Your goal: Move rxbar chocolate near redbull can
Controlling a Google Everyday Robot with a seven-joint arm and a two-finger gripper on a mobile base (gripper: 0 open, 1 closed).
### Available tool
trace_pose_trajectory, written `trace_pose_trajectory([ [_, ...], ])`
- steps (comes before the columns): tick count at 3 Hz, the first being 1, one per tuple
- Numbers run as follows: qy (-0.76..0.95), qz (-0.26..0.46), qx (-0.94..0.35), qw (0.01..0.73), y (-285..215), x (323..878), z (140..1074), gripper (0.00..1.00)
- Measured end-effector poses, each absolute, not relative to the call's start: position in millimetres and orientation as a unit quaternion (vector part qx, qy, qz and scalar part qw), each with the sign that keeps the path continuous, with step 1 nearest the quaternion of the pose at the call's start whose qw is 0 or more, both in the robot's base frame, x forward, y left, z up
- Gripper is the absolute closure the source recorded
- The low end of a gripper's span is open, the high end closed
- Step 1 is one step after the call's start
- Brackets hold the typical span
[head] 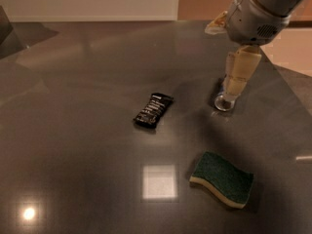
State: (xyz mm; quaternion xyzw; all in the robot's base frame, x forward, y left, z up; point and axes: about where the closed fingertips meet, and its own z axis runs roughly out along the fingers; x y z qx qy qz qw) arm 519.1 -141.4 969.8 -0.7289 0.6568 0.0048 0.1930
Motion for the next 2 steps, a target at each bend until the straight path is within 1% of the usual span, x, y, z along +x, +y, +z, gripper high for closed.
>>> trace_pose_trajectory([
  [2, 0.550, 0.026, -0.822, 0.149, -70, 548, 933, 0.00],
])
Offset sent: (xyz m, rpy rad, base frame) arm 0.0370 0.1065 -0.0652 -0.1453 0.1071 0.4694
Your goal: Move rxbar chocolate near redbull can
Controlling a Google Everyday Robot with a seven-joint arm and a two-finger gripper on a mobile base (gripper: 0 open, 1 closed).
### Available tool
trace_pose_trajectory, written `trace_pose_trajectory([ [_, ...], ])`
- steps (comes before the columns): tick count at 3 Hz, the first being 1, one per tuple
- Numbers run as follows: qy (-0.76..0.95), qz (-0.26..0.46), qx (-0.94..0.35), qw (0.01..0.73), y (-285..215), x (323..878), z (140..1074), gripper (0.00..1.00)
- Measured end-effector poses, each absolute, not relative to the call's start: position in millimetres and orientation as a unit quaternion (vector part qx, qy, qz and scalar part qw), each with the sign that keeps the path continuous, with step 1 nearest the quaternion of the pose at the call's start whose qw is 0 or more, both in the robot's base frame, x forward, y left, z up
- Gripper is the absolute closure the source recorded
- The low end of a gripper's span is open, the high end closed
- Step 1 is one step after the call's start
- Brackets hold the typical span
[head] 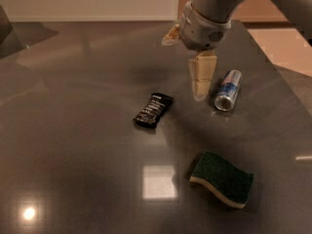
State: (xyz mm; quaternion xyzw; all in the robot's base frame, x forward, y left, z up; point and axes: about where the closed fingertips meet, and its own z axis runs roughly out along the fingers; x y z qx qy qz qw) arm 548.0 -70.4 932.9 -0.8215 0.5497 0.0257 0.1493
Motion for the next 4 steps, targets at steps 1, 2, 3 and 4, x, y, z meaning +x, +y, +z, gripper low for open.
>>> trace_pose_trajectory([
  [1, 0.495, 0.024, -0.862, 0.110, -45, 550, 909, 0.00],
  [2, 0.447, 0.013, -0.891, 0.078, -29, 551, 884, 0.00],
  [3, 0.407, 0.006, -0.912, 0.049, -22, 549, 859, 0.00],
  [4, 0.376, 0.010, -0.926, 0.028, -20, 547, 839, 0.00],
])
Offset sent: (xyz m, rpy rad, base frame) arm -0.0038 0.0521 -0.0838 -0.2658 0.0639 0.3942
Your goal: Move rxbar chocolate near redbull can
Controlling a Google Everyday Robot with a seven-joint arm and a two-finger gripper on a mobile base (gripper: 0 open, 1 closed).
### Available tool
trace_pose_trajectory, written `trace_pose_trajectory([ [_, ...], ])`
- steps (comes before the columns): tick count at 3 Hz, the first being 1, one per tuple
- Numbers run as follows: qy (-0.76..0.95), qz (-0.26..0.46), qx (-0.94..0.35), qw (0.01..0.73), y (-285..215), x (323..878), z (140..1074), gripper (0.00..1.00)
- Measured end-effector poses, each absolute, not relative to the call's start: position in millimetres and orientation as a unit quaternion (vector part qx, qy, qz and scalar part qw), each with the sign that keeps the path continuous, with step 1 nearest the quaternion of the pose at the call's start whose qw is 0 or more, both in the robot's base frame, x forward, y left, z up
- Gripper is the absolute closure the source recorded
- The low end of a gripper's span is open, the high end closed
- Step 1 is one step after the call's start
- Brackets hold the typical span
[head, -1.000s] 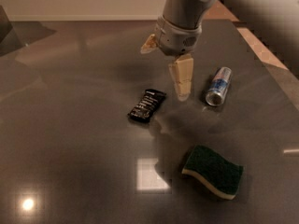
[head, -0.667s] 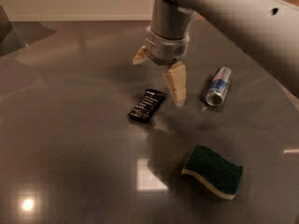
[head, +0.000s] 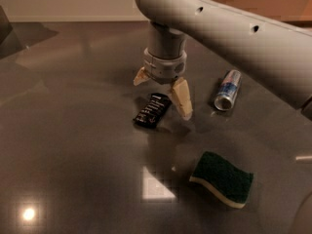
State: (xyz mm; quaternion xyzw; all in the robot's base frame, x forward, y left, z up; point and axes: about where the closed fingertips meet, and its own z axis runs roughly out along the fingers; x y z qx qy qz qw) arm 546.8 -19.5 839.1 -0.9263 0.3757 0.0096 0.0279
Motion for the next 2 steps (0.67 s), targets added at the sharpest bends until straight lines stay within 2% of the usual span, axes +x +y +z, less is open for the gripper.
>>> trace_pose_trajectory([
  [1, 0.348, 0.016, -0.937, 0.013, -17.4, 545.5, 827.7, 0.00],
  [2, 0.324, 0.020, -0.946, 0.002, -15.3, 544.3, 822.7, 0.17],
])
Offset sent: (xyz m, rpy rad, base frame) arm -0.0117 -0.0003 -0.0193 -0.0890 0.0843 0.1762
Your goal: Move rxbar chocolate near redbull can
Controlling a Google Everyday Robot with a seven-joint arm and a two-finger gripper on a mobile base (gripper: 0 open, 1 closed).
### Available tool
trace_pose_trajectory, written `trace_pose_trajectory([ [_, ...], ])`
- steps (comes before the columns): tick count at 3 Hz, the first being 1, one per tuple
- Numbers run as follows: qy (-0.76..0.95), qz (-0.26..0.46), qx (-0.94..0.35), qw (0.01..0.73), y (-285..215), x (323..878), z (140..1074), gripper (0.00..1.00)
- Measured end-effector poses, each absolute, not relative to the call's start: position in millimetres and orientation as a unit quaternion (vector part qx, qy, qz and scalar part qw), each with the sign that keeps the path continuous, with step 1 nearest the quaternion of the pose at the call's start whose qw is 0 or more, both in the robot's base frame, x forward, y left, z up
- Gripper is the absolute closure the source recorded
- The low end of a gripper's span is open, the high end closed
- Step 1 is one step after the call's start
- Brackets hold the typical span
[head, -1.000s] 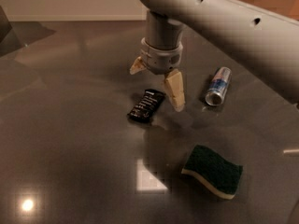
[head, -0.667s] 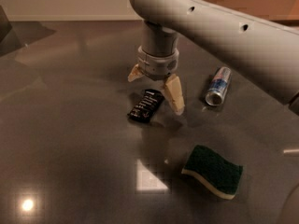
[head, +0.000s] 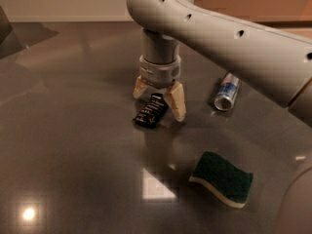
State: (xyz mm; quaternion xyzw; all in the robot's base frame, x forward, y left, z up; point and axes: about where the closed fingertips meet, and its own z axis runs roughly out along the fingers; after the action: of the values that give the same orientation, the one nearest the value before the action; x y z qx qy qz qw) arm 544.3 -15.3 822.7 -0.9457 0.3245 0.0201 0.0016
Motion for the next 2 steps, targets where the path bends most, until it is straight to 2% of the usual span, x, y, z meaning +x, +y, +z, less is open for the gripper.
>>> trace_pose_trajectory([
  [2, 0.313, 0.022, -0.949, -0.013, -19.3, 549.7, 823.6, 0.64],
])
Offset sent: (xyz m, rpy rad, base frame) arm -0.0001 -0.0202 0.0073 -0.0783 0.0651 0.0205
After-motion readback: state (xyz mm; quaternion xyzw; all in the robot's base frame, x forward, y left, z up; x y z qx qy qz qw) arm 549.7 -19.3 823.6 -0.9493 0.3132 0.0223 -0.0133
